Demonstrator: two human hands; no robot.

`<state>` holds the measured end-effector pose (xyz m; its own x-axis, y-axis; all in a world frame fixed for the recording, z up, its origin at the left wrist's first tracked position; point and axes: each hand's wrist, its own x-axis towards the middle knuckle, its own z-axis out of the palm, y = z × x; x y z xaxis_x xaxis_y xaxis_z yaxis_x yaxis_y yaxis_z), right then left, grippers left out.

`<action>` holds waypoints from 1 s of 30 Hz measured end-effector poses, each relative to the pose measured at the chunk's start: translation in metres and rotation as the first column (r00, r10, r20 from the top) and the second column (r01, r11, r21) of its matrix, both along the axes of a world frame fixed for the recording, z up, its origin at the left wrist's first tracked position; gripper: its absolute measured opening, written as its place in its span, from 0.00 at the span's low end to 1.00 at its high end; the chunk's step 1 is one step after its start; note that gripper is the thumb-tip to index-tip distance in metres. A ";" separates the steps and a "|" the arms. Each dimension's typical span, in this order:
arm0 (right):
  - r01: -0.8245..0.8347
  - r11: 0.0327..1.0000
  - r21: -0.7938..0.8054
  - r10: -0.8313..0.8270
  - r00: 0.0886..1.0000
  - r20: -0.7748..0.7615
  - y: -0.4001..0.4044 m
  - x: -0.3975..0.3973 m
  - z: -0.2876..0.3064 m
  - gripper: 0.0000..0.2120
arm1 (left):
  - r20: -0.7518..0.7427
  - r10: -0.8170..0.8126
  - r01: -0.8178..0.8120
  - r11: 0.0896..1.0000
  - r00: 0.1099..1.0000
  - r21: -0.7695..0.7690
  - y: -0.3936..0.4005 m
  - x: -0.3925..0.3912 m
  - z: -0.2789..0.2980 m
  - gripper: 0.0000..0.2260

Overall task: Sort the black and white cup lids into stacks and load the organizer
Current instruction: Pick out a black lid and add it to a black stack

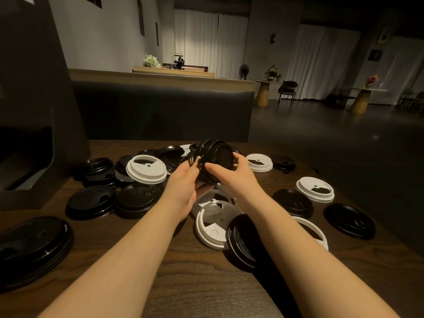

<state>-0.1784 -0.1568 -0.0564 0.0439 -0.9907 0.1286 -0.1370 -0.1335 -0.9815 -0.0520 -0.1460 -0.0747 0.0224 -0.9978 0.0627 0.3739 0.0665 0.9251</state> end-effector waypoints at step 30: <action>0.165 0.985 -0.058 -0.173 0.968 -0.184 0.017 0.003 0.004 0.30 | 0.246 -0.010 0.046 0.989 0.969 -0.142 0.014 0.005 0.004 0.25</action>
<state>-0.1758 -0.1394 -0.0520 -0.0961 -0.9798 0.1751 -0.3421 -0.1327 -0.9302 -0.0475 -0.1318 -0.0706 -0.0394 -0.9774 0.2077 0.1418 0.2003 0.9694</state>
